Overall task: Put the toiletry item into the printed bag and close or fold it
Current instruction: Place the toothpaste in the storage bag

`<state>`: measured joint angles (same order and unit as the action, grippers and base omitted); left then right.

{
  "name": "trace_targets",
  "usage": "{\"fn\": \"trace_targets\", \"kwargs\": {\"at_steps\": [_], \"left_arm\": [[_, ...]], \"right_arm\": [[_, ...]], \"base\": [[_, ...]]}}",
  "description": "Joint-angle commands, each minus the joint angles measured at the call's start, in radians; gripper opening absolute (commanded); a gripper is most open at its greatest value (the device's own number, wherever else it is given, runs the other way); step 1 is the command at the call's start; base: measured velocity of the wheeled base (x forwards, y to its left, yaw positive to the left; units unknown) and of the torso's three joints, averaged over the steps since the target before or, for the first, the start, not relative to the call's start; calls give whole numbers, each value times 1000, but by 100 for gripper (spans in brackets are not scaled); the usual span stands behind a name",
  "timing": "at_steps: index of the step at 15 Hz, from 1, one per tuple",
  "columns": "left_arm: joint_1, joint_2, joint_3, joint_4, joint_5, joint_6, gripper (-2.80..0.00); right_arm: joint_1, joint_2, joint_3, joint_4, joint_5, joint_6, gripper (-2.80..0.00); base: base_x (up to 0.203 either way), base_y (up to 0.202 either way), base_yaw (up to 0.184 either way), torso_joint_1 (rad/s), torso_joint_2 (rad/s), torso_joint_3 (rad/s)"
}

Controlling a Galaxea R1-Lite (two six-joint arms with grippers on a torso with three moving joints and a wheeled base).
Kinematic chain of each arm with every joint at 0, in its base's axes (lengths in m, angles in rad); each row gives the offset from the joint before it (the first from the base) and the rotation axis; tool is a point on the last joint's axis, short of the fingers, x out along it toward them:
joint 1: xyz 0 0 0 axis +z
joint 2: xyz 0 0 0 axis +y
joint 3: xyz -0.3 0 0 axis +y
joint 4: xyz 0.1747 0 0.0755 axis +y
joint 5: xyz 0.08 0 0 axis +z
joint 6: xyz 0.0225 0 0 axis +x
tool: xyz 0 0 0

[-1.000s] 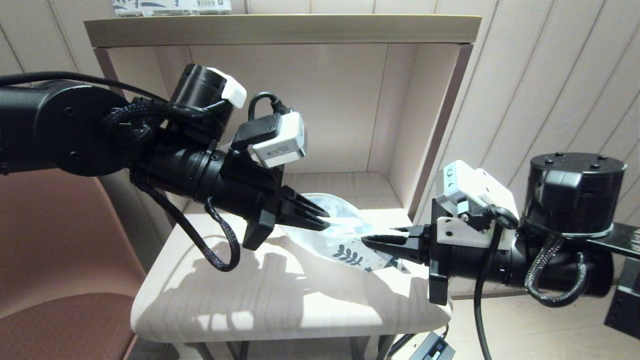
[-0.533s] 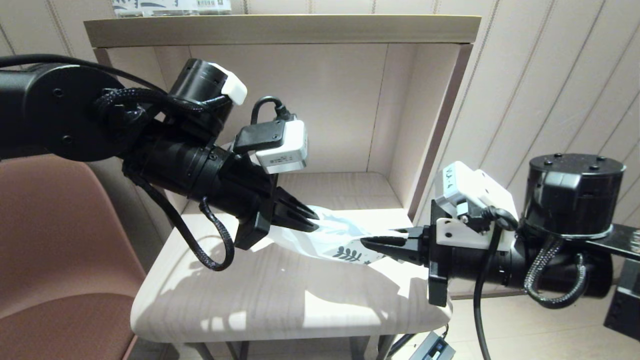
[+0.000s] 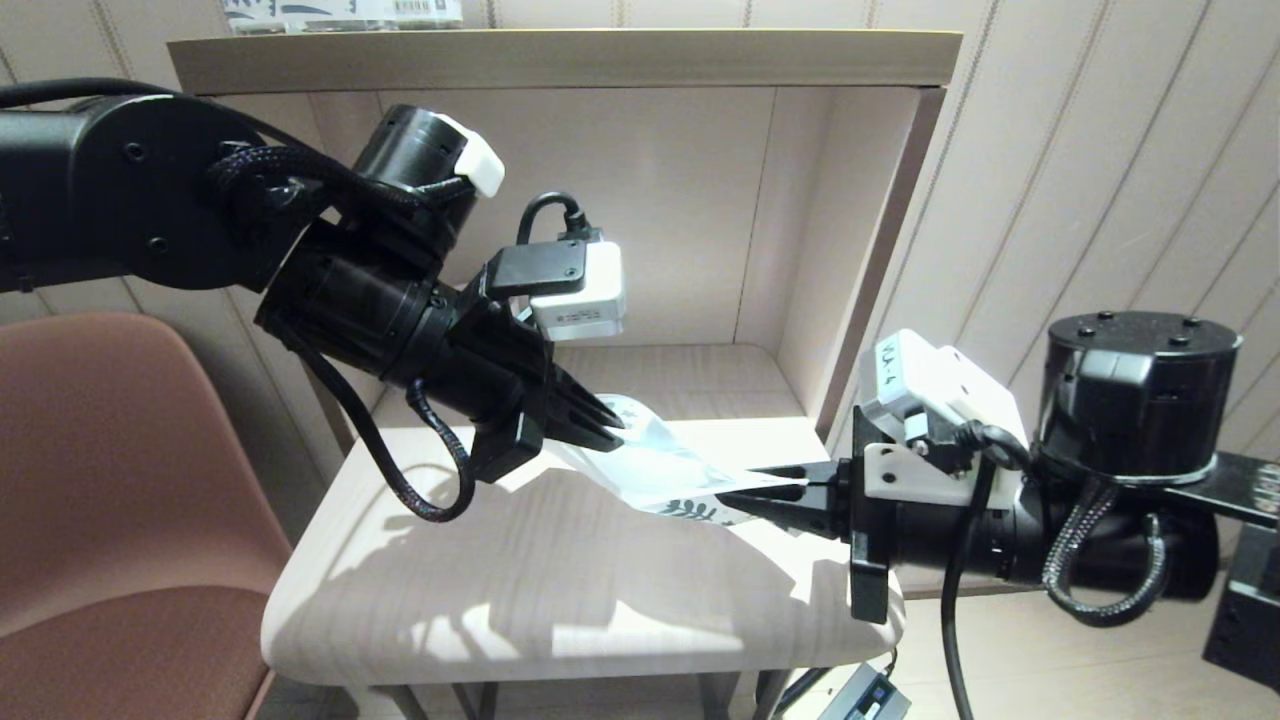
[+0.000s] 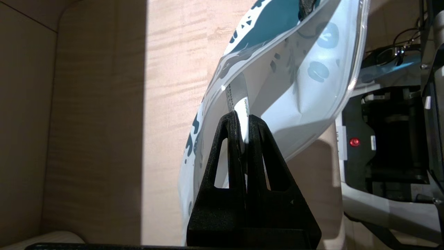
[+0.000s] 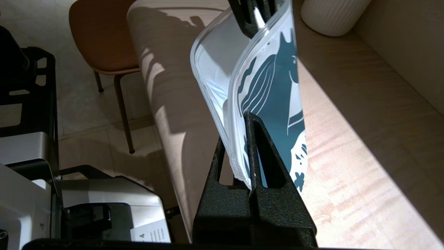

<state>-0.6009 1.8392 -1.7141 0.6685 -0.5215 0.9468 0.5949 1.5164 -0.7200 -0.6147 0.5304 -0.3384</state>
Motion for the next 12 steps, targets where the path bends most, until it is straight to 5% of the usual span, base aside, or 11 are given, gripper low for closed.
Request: {"fn": "trace_targets", "kwargs": {"at_steps": [1, 2, 3, 12], "left_arm": [[0, 14, -6, -1, -3, 5, -280], [0, 15, -7, -1, -3, 4, -280], [0, 15, -7, -2, -4, 4, 0], [7, -76, -8, -22, 6, -4, 0]], "right_arm": [[3, 4, -2, -4, 3, -2, -280], [2, 4, -1, -4, 3, -2, -280], [2, 4, -1, -4, 3, -2, -280], [-1, -2, 5, -5, 3, -1, -280]], "base": [[0, 0, 0, 0, 0, 0], [0, 0, 0, 0, 0, 0], [0, 0, 0, 0, 0, 0], [0, 0, 0, 0, 0, 0]]}}
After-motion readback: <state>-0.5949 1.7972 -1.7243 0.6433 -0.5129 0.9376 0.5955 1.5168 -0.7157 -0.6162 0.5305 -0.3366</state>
